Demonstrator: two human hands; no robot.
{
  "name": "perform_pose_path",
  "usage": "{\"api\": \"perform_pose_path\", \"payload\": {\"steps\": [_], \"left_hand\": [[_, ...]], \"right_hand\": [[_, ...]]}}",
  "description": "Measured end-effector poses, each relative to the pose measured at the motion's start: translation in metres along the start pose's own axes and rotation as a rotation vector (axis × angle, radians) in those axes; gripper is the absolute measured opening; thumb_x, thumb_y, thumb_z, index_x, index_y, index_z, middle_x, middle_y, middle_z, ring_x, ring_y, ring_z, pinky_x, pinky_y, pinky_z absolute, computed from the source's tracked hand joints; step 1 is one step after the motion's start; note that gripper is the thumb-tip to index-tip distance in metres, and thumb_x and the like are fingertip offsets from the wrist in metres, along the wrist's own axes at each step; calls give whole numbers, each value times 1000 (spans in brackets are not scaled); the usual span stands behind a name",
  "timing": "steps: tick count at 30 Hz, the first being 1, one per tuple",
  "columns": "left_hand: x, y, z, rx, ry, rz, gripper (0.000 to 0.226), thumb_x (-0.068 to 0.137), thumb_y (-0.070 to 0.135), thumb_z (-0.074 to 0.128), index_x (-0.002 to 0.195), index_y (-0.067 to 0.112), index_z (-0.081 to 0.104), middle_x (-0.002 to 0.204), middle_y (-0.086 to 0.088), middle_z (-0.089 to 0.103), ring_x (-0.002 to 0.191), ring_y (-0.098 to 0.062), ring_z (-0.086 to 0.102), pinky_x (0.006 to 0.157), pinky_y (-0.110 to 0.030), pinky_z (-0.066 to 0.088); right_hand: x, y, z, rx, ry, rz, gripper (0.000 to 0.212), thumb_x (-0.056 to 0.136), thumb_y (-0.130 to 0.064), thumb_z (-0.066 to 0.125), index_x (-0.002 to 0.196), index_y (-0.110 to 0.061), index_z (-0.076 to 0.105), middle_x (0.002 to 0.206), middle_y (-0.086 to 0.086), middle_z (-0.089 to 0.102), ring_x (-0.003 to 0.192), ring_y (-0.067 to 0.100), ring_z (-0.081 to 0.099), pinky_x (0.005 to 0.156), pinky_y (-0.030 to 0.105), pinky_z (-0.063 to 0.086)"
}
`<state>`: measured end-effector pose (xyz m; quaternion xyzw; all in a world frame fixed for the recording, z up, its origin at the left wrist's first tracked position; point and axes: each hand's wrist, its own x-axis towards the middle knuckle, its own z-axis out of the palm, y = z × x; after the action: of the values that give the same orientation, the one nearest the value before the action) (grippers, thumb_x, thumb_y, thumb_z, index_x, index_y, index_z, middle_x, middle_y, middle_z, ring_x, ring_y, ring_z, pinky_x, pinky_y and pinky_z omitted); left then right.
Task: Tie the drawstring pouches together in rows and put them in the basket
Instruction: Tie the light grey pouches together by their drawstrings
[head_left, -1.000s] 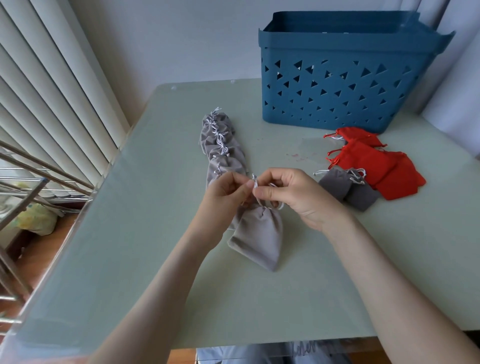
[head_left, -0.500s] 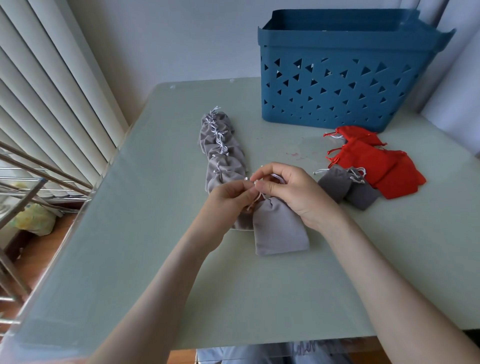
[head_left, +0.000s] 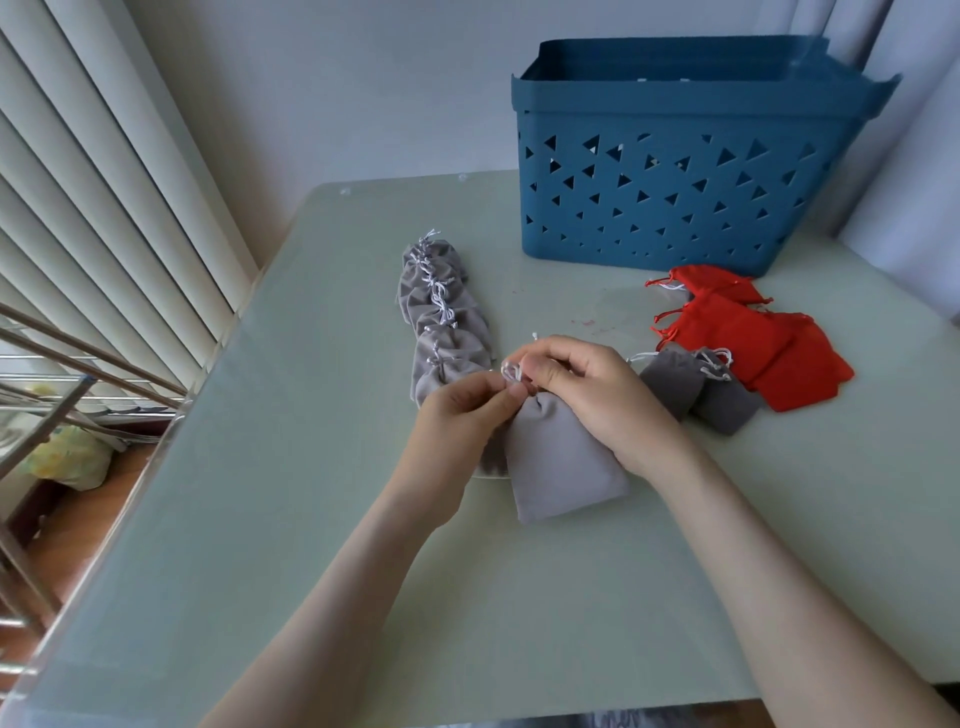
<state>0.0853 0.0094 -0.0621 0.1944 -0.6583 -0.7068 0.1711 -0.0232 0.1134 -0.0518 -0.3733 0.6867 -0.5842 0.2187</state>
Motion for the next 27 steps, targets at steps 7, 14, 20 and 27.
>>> {"api": "perform_pose_path", "payload": {"steps": [7,14,20,27], "left_hand": [[5,2,-4,-208,74,101,26,91,4,58,70,17,66,89,-1,68,88,-13,60,85,-26,42],[4,5,-5,-338,-77,57,15,88,15,52,80,7,62,79,-1,66,77,-12,62,73,-21,51],[3,5,-6,-203,-67,26,20,94,7,50,77,4,59,73,3,65,68,-7,63,61,-15,48],[3,2,-5,47,57,-72,11,94,15,58,102,14,51,65,12,66,54,-2,55,50,-21,36]], "right_hand": [[1,0,-3,-453,-1,47,37,99,-24,48,67,-10,58,72,-1,41,71,10,45,65,24,30],[2,5,-4,-507,-52,89,37,97,-31,49,92,1,67,99,4,51,104,22,49,97,33,37],[2,4,-10,-666,-10,94,31,91,-38,59,67,-19,56,100,-9,44,111,16,42,101,35,30],[3,5,-13,-444,28,212,43,95,-39,53,56,-20,52,82,3,49,83,17,47,79,36,34]]}}
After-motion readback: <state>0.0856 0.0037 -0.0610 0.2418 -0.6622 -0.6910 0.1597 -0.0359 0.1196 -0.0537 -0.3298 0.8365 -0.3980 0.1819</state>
